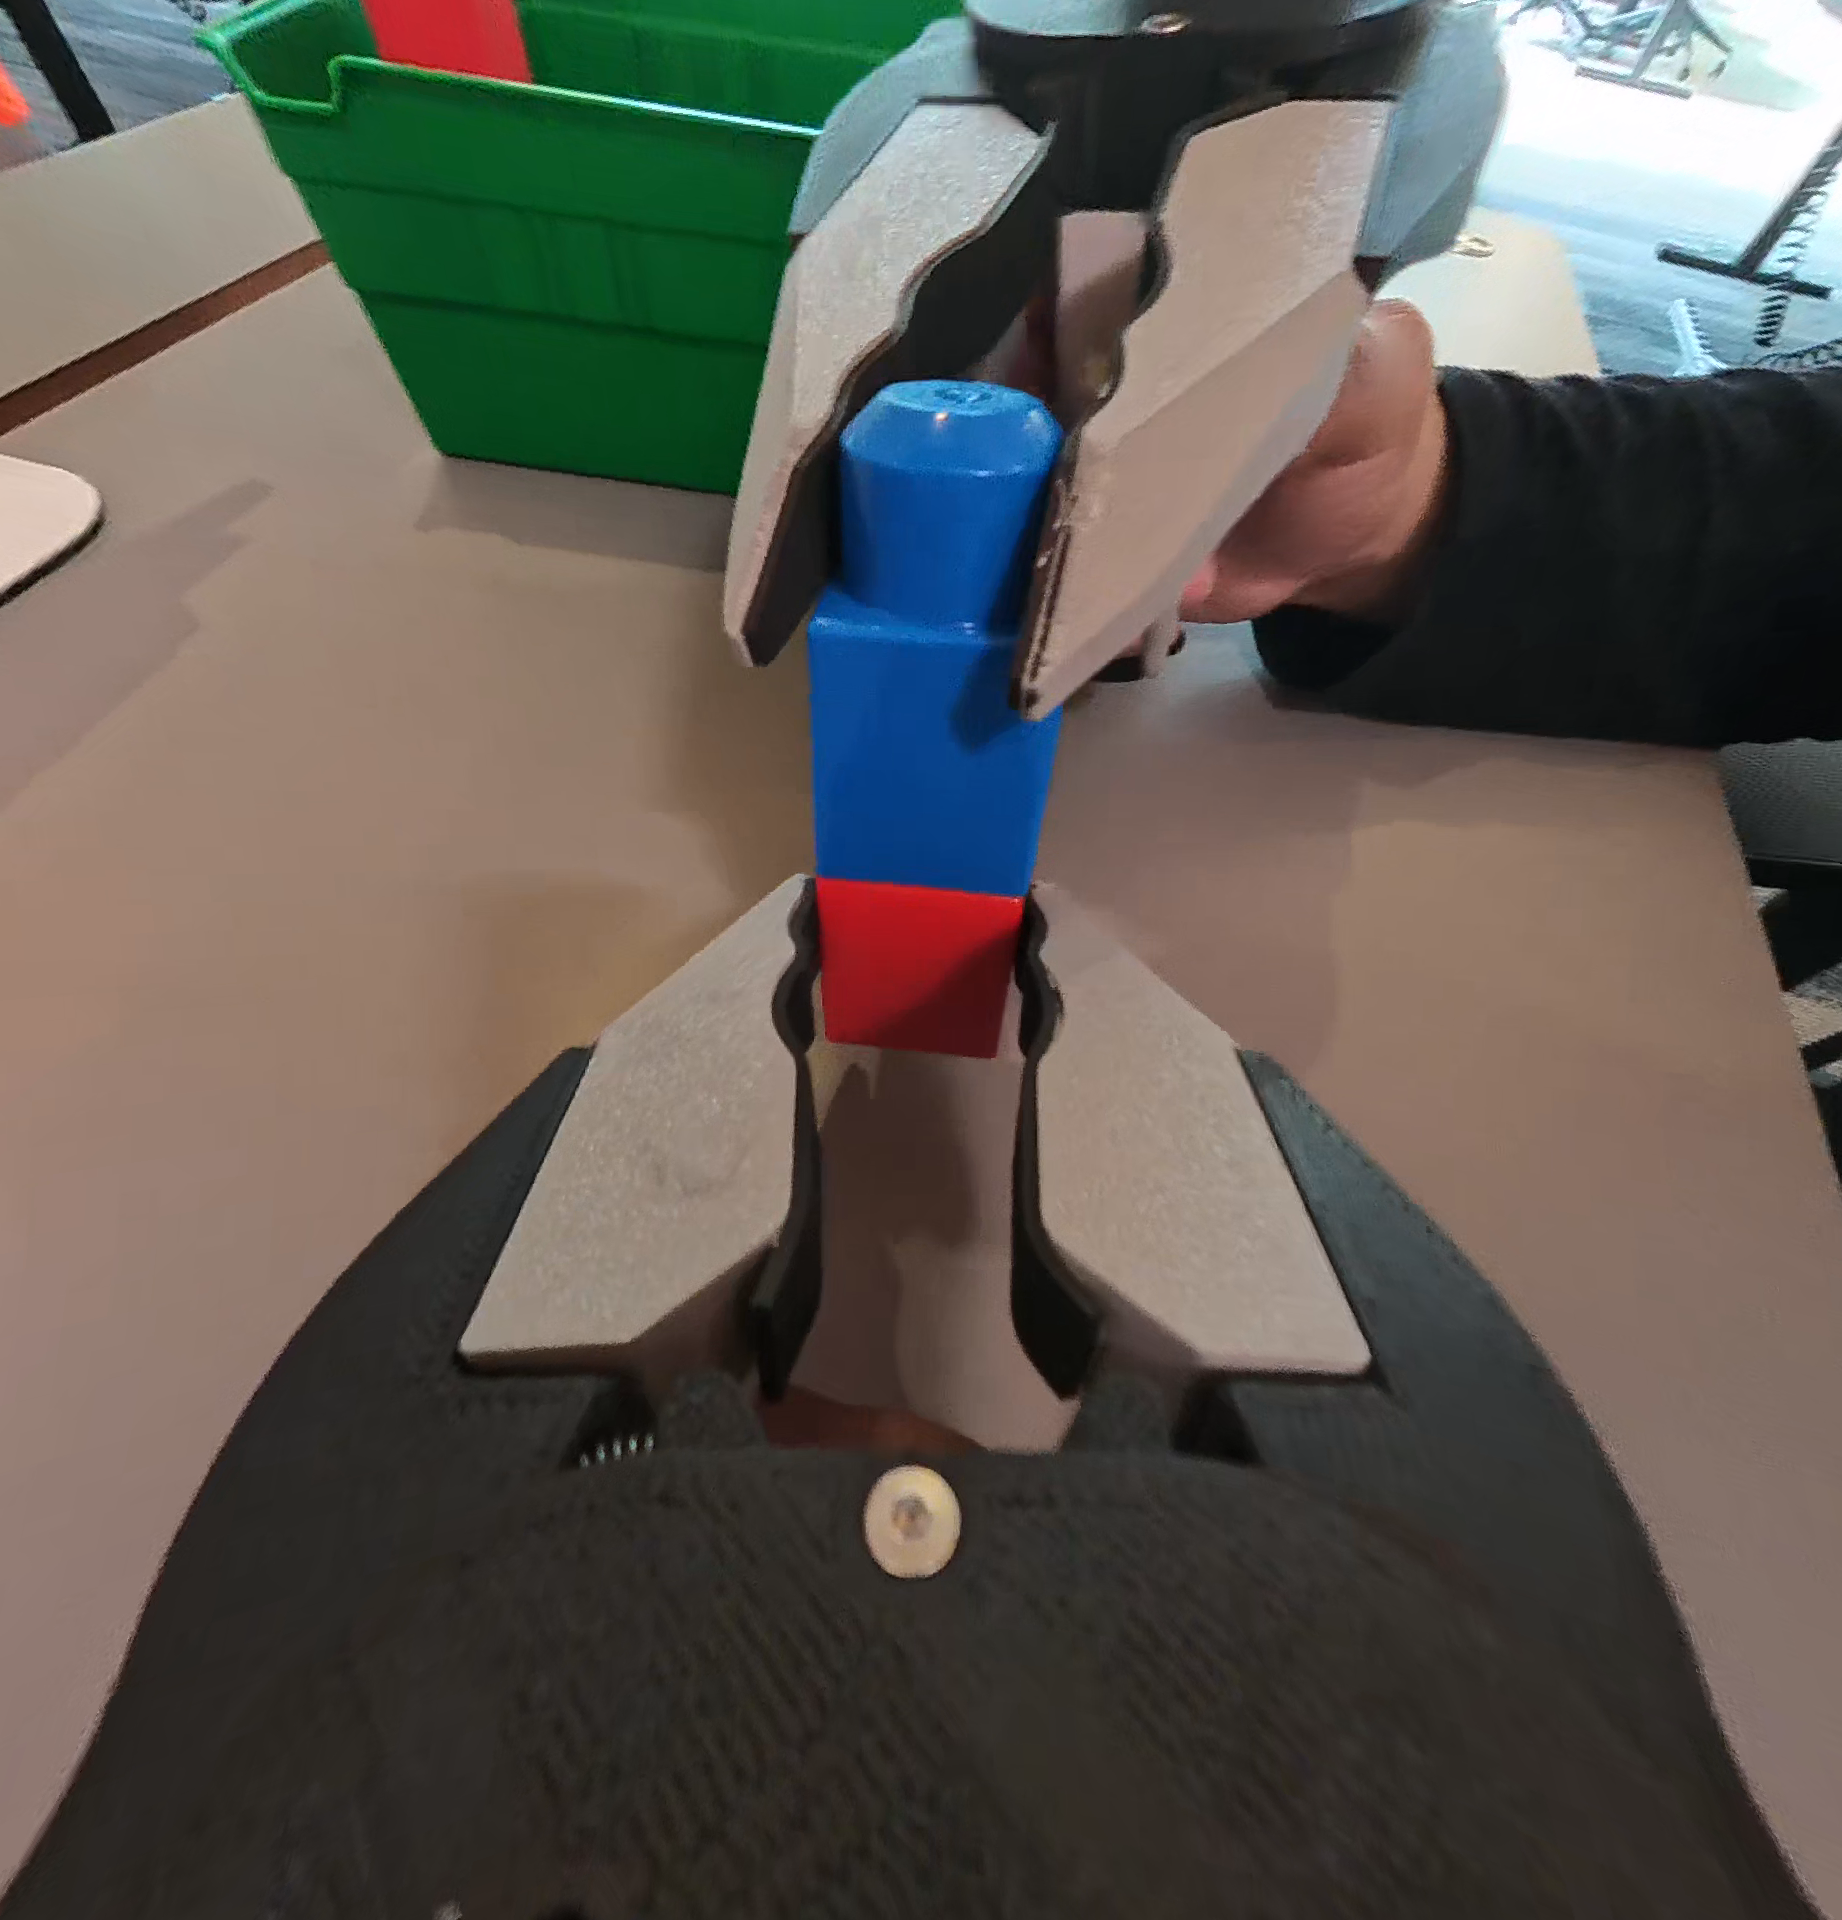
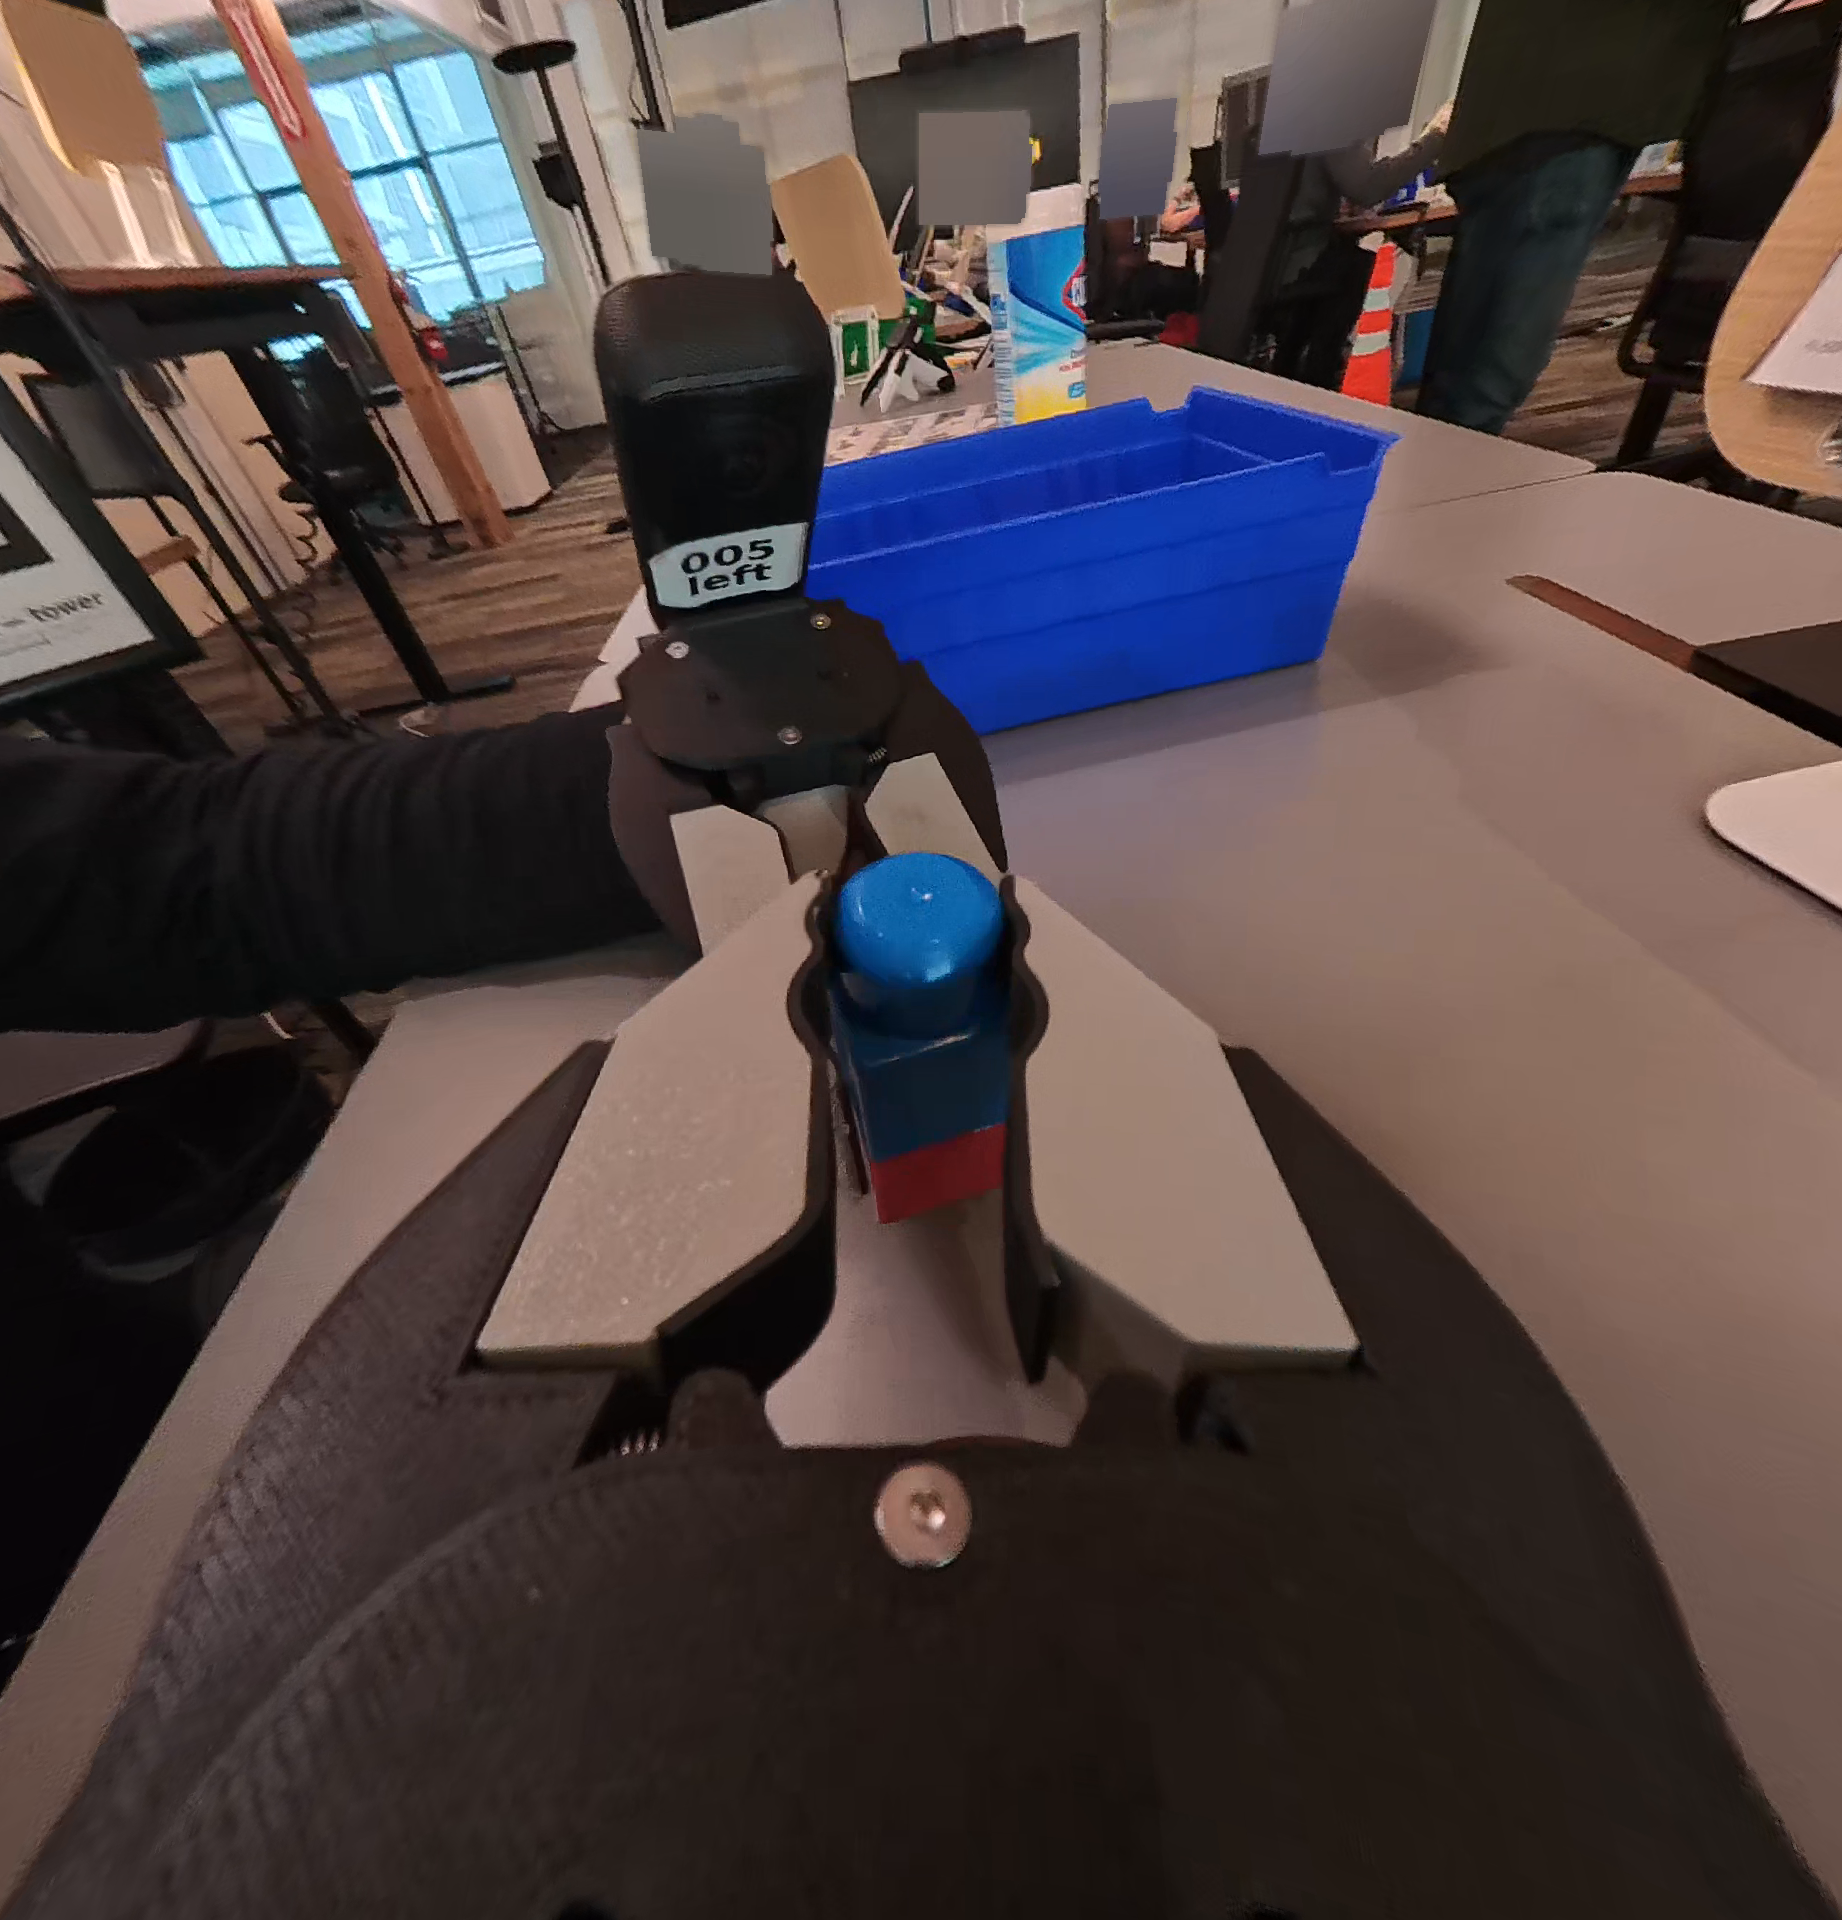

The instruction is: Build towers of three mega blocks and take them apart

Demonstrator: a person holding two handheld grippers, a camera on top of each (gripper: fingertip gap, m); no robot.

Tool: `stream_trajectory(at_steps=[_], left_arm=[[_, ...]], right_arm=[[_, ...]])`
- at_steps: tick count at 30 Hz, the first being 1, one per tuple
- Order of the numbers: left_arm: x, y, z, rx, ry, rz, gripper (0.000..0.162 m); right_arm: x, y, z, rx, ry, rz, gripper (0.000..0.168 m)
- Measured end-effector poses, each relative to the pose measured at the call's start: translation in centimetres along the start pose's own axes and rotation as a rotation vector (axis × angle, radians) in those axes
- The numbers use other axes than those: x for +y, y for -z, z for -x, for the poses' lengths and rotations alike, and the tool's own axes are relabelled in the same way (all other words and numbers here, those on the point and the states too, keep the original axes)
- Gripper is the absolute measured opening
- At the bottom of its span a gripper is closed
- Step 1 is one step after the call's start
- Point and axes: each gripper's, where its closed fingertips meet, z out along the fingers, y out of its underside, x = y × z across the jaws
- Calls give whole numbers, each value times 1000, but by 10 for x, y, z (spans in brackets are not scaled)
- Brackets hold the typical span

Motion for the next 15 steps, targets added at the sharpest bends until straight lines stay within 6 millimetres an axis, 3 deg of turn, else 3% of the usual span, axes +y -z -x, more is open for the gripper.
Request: stream_trajectory(at_steps=[9,15], left_arm=[[13,5,22,-57,160,55,58],[20,6,27,-107,137,104,65]], right_arm=[[3,2,-22,160,36,34,28],[28,-4,-35,222,58,169,28]])
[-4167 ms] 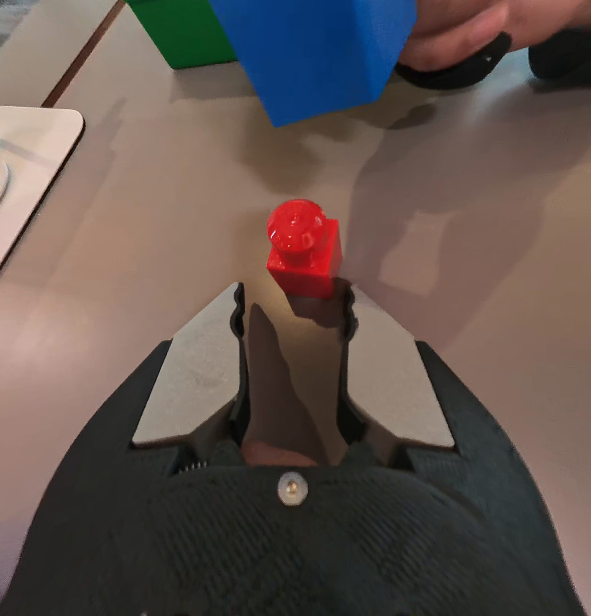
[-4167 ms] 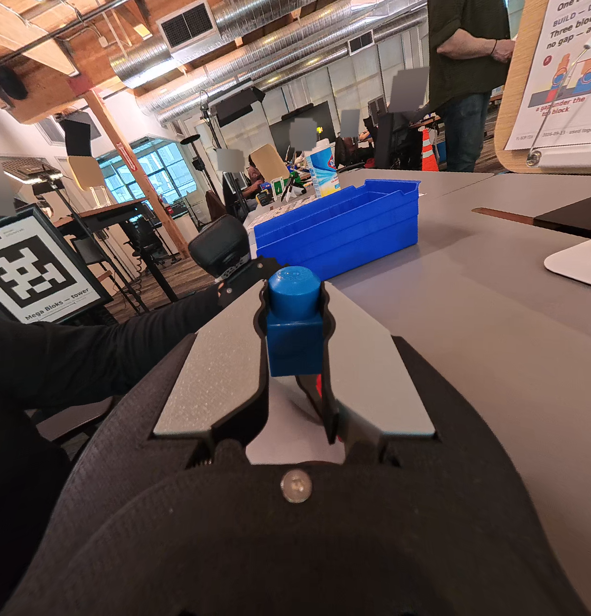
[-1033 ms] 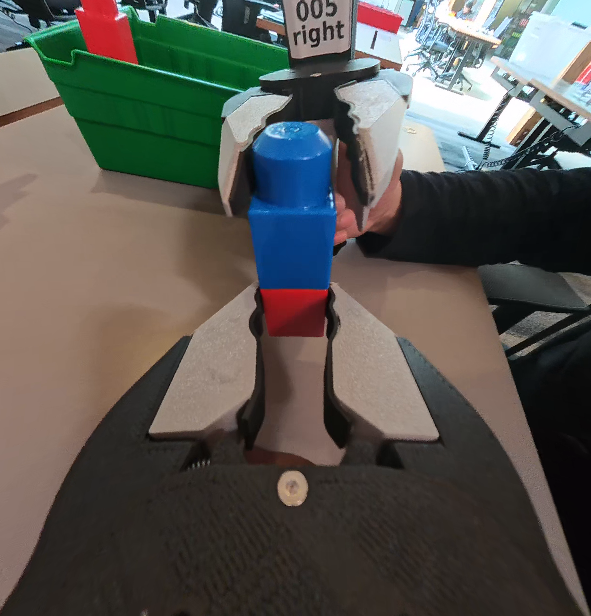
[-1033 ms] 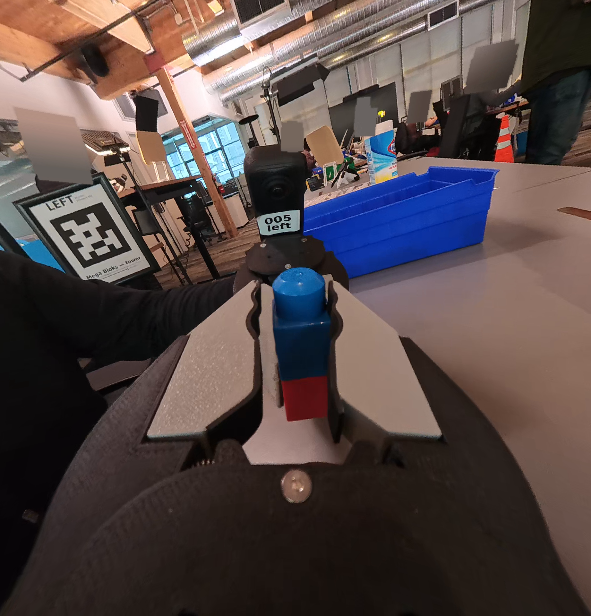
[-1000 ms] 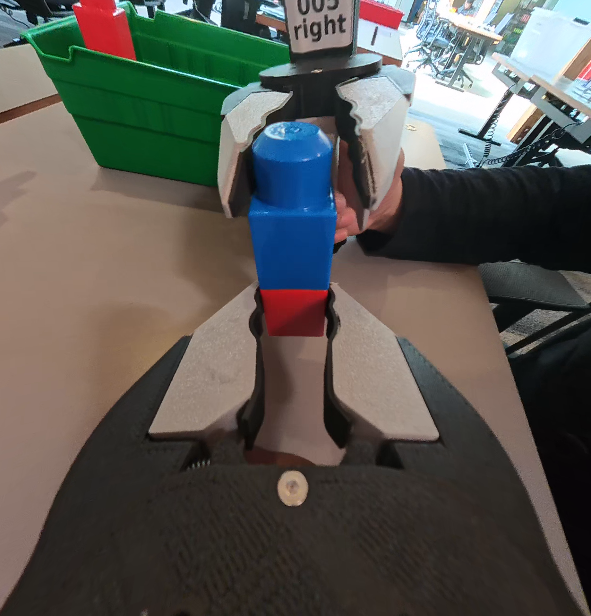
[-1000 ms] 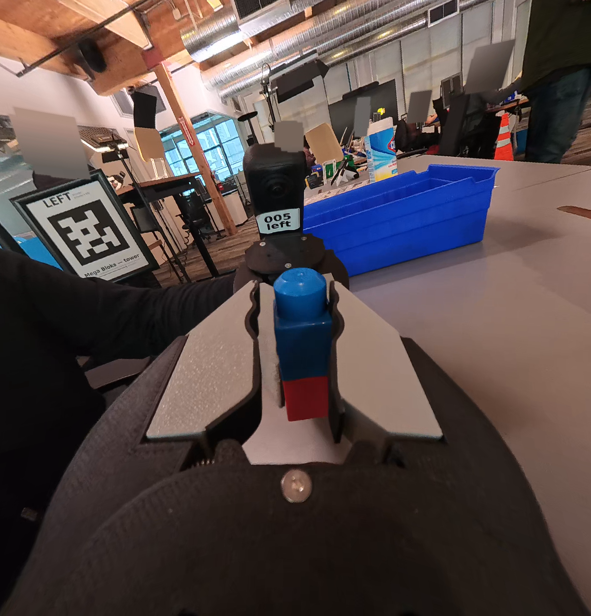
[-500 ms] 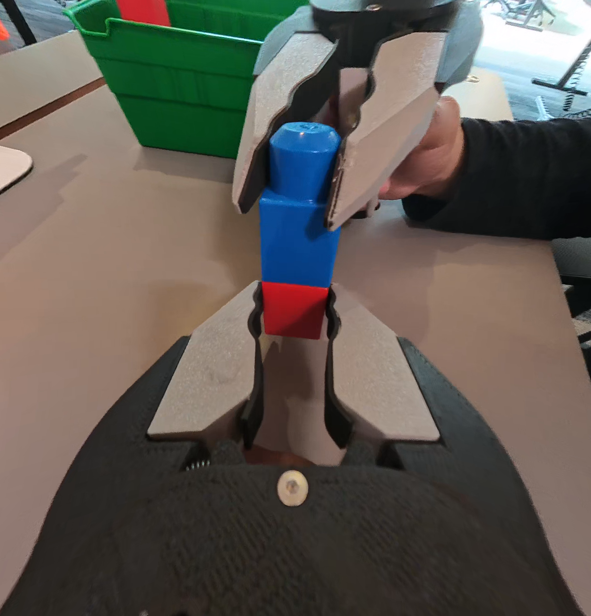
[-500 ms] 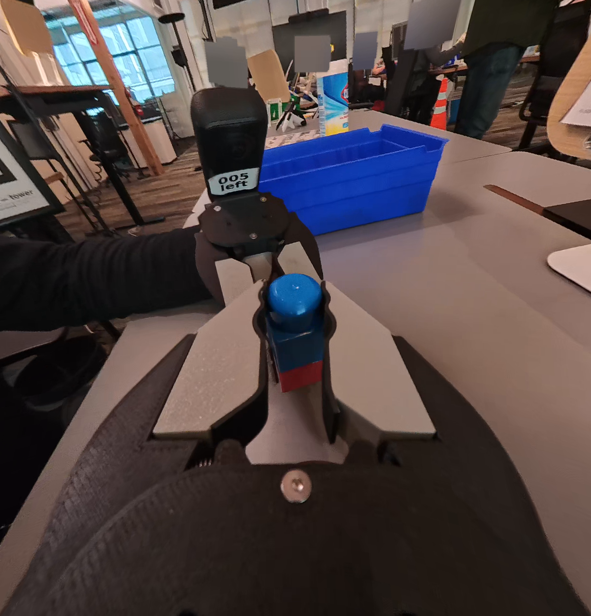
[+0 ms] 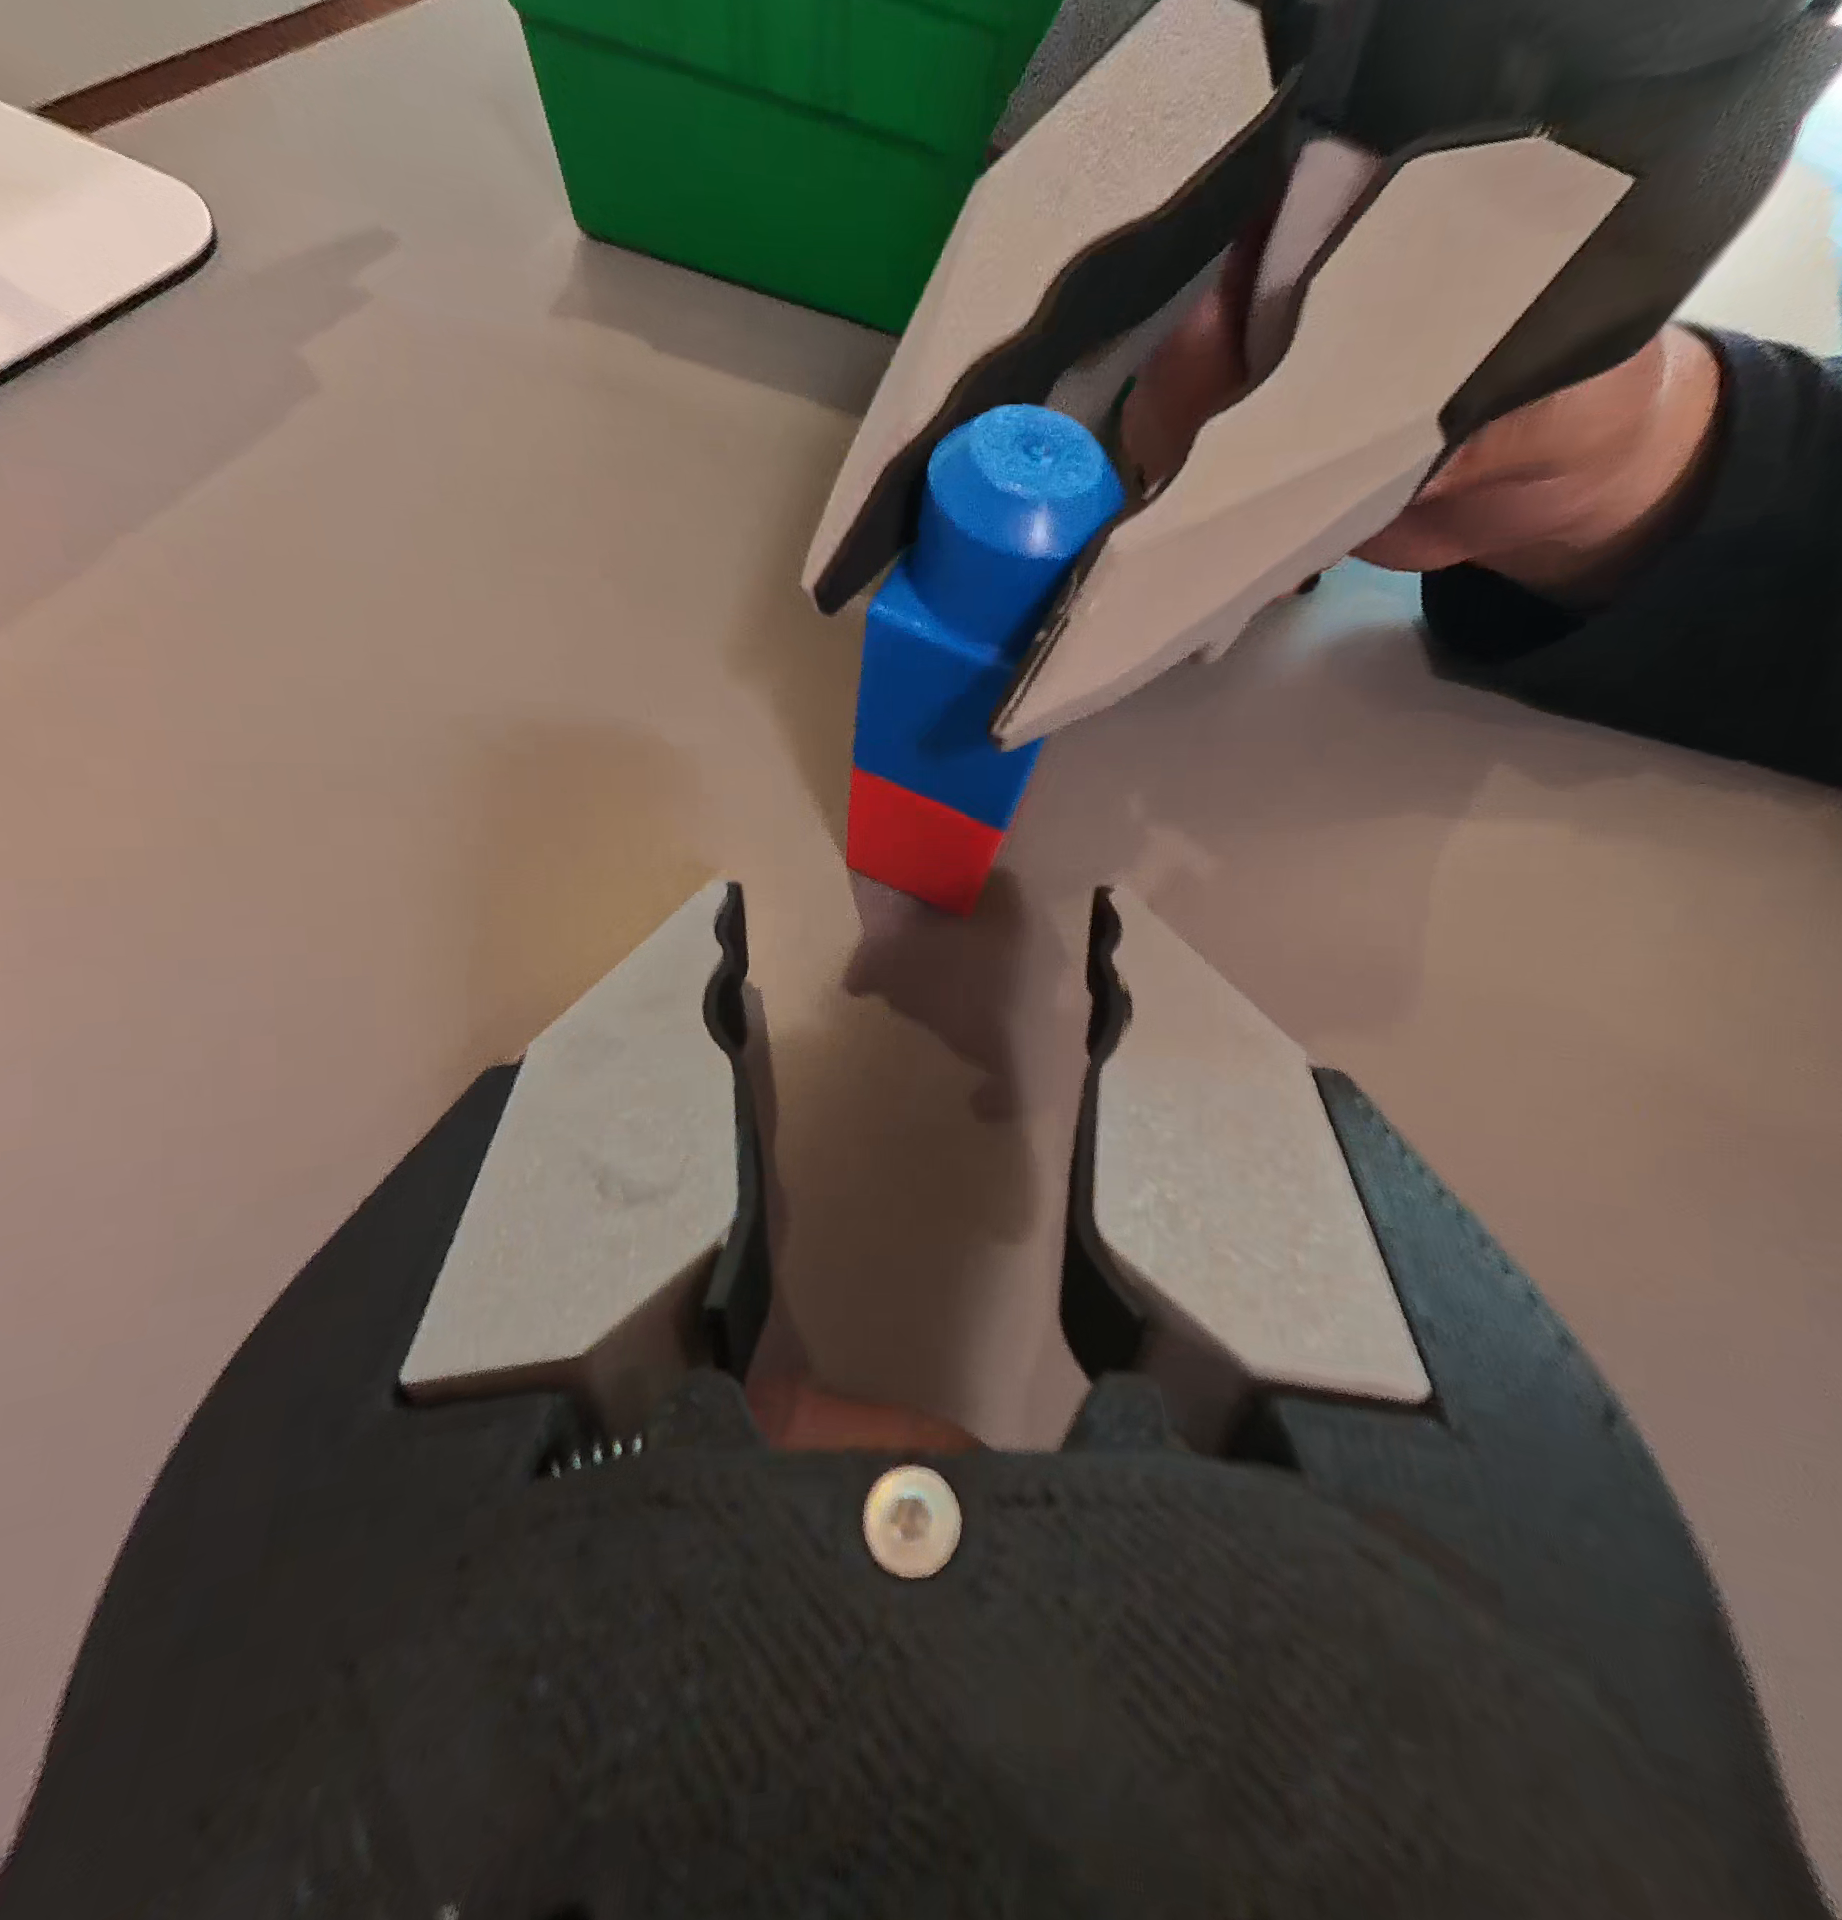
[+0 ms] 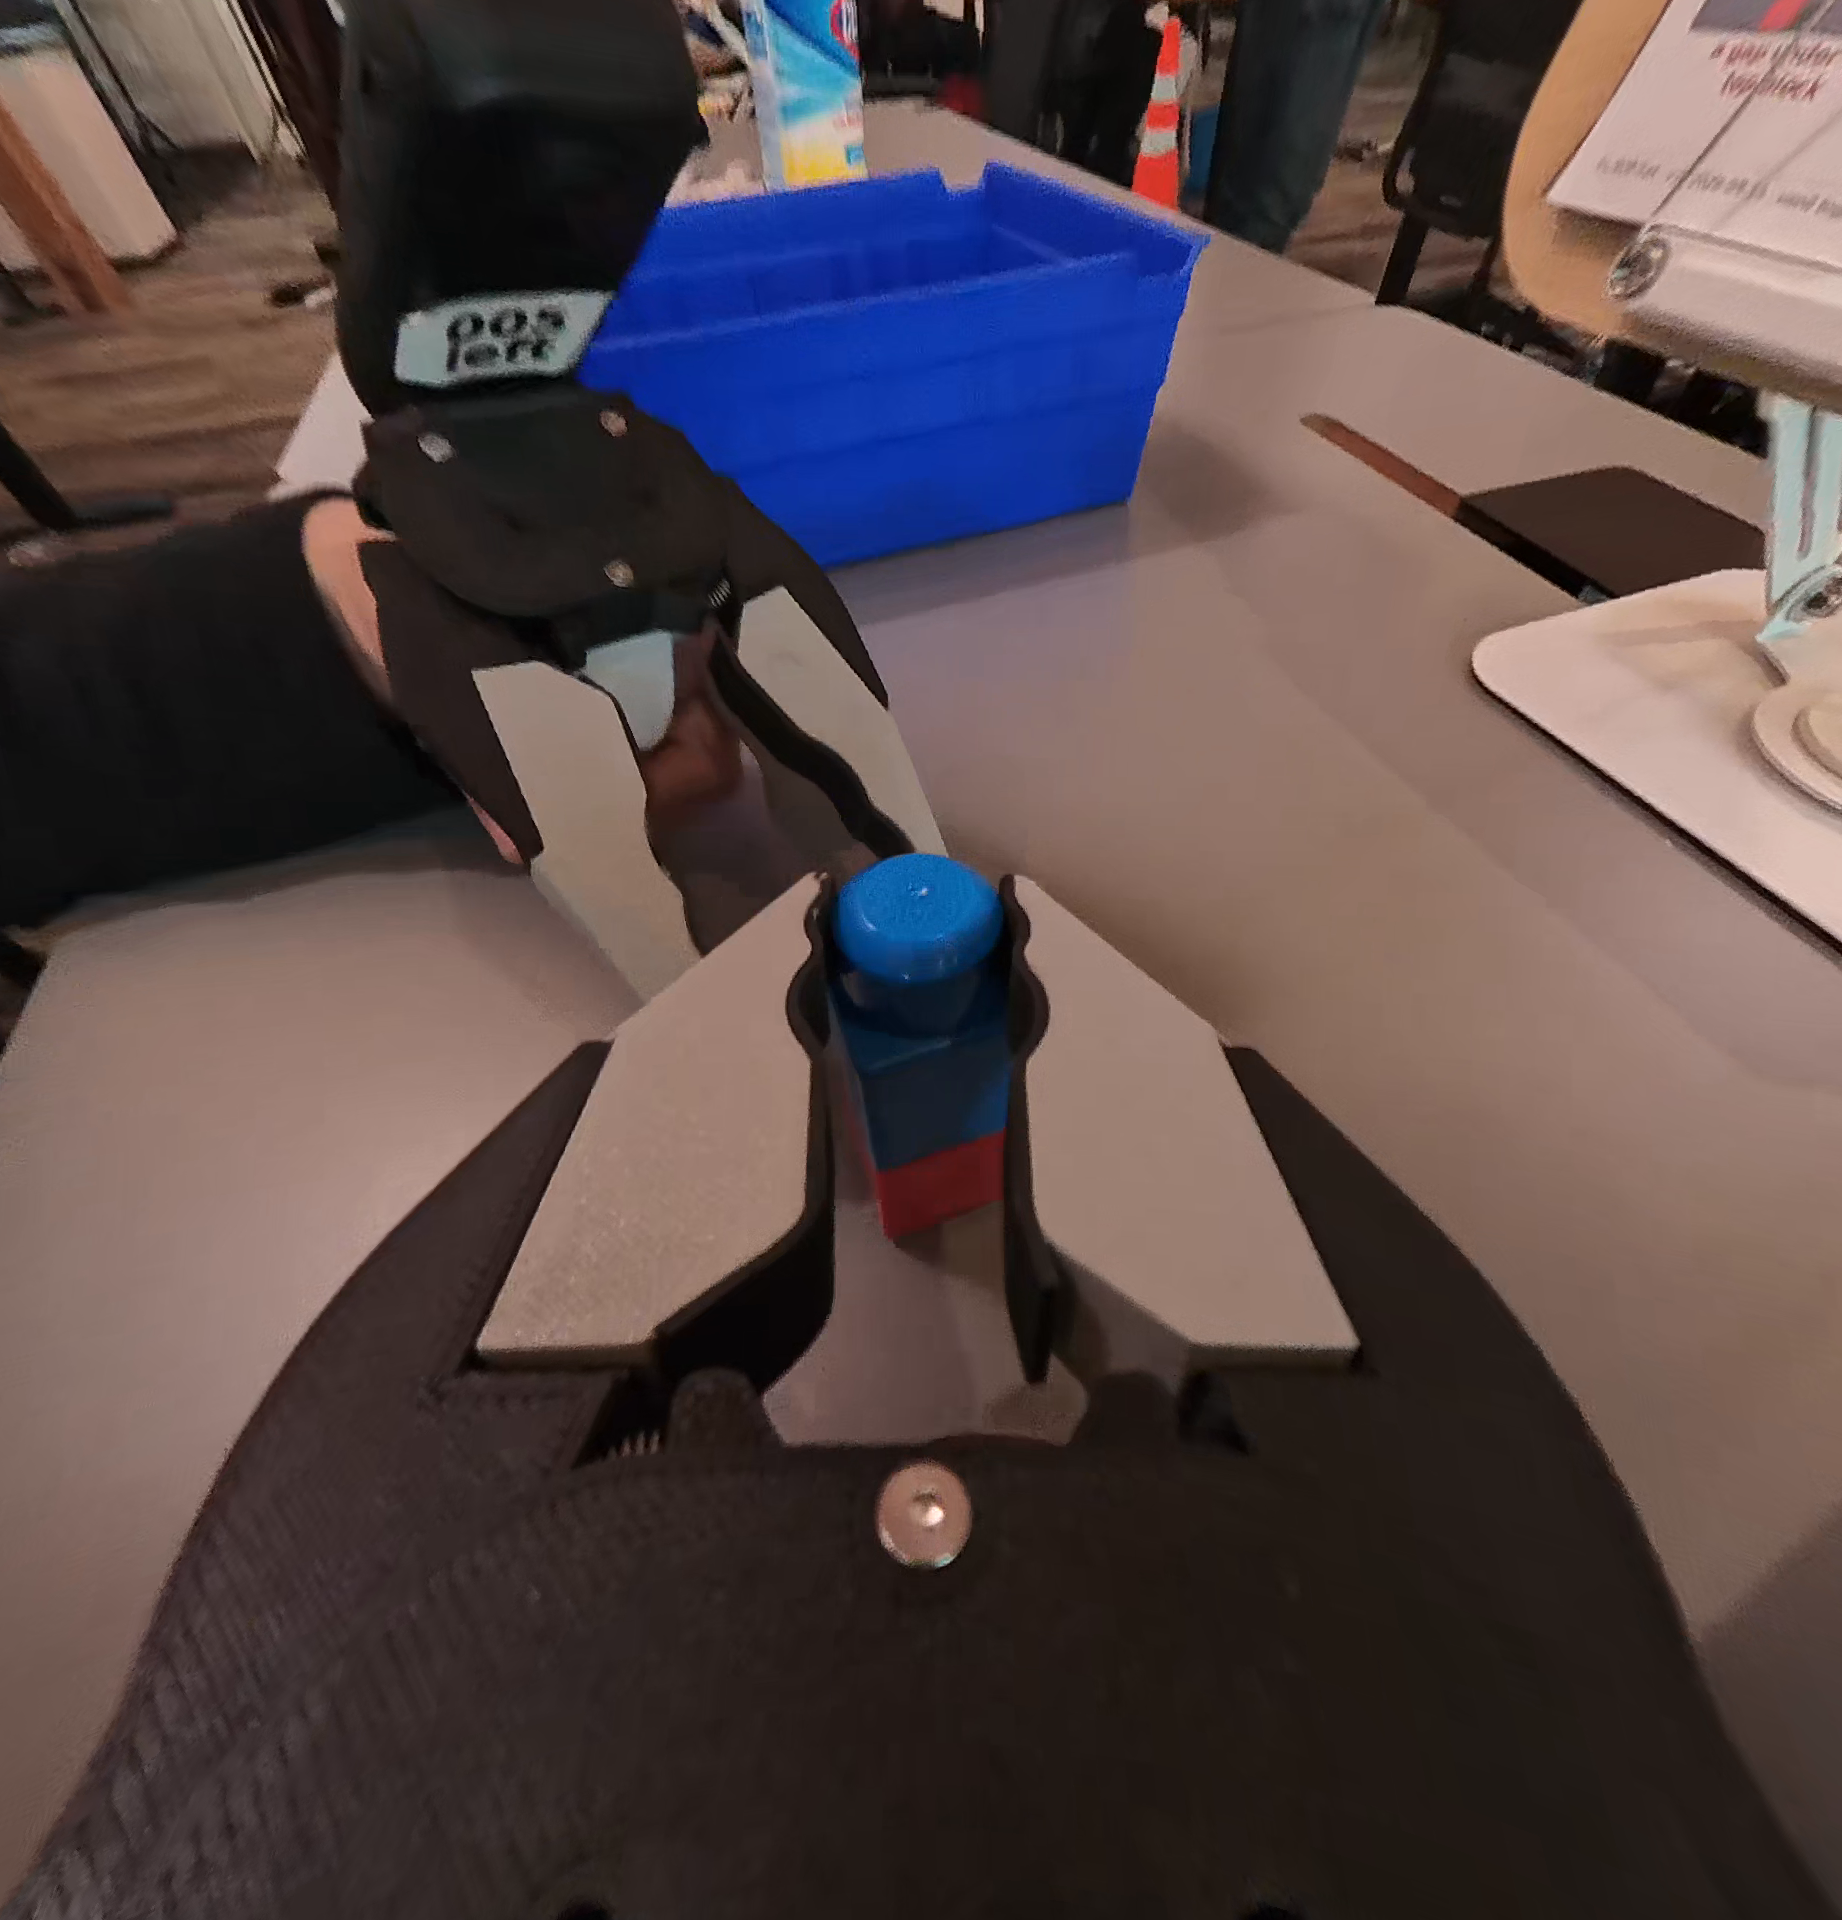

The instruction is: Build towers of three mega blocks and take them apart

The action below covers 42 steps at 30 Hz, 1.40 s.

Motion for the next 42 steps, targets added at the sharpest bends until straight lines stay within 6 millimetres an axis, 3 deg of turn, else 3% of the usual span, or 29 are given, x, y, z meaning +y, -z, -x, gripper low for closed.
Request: stream_trajectory(at_steps=[6,10,13,18,21,24,27,30,34,36,39,42], left_arm=[[1,7,0,-18,19,-3,73],[-5,43,8,-157,98,-88,71],[-9,95,24,-325,103,-105,70],[-9,216,82,-650,122,-84,65],[18,283,129,-845,197,16,66],[71,320,166,-975,343,188,68],[119,339,192,-1095,435,353,66],[149,345,204,-1153,522,449,65],[167,338,204,-1139,559,551,62],[174,331,200,-1102,590,594,68],[184,330,195,-1077,603,662,62],[189,320,190,-1008,672,634,78]], right_arm=[[1,-6,7,-31,5,2,30],[-4,-1,9,-47,0,-35,37],[-16,4,14,-90,-25,-109,43],[-33,15,14,-115,-57,-201,45],[-40,21,13,-111,-65,-236,45],[-44,24,13,-110,-75,-258,44],[-44,24,14,-112,-76,-255,44],[-45,25,15,-110,-68,-257,43],[-49,28,16,-115,-71,-269,43],[-50,29,16,-119,-73,-276,43],[-52,29,17,-126,-74,-280,43],[-52,28,20,-140,-74,-277,44]])
